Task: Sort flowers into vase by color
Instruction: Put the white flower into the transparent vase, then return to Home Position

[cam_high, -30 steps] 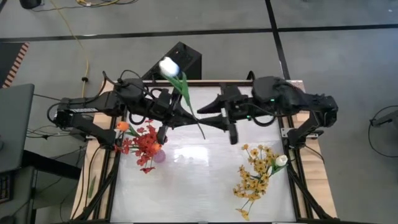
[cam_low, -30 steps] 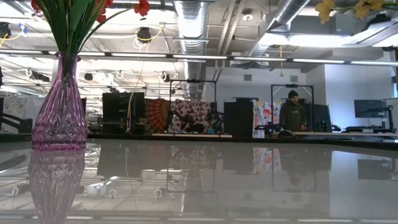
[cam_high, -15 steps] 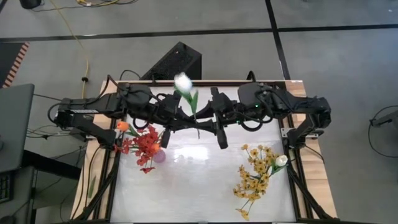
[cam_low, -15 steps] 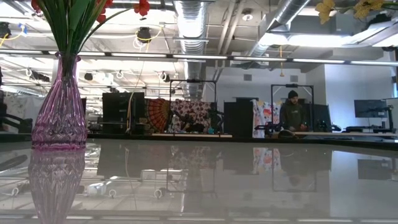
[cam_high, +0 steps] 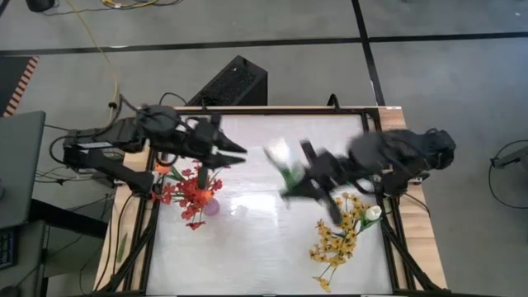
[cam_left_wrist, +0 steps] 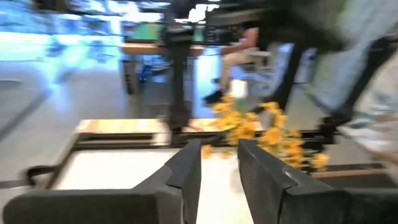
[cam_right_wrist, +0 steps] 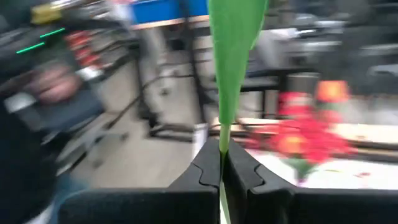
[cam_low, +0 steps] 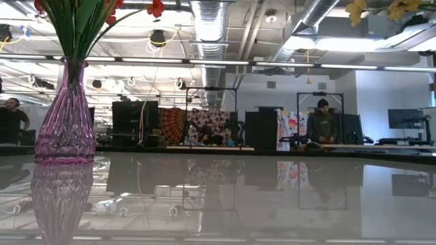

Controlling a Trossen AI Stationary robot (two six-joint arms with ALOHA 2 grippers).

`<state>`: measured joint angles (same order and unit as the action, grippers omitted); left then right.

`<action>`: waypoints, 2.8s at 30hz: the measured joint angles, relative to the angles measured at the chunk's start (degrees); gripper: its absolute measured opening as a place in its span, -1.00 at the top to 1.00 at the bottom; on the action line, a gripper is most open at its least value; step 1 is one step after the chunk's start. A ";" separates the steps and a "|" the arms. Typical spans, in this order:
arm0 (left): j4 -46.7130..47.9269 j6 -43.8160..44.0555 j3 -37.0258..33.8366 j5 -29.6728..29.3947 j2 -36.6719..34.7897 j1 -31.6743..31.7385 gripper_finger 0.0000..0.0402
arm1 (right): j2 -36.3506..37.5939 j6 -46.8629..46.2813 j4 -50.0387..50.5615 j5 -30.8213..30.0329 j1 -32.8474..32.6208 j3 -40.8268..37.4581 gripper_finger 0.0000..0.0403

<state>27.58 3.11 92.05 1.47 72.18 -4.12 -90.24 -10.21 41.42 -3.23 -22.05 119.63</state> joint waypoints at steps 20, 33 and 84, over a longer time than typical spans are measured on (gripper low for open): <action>4.89 -5.13 0.00 -20.76 -6.18 0.73 0.50 | -1.42 -49.38 31.17 -72.74 -54.59 -10.71 0.87; 4.92 1.02 0.00 -20.14 -6.18 7.53 0.50 | -1.42 -80.98 39.54 -73.09 -55.19 -30.06 0.87; 6.57 5.11 0.00 -20.14 -6.18 7.61 0.50 | 5.09 -95.34 29.39 -54.73 -54.25 -52.46 0.11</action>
<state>34.15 8.23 92.05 -18.68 66.00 3.49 -85.15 -105.55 70.80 -57.96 -76.29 67.18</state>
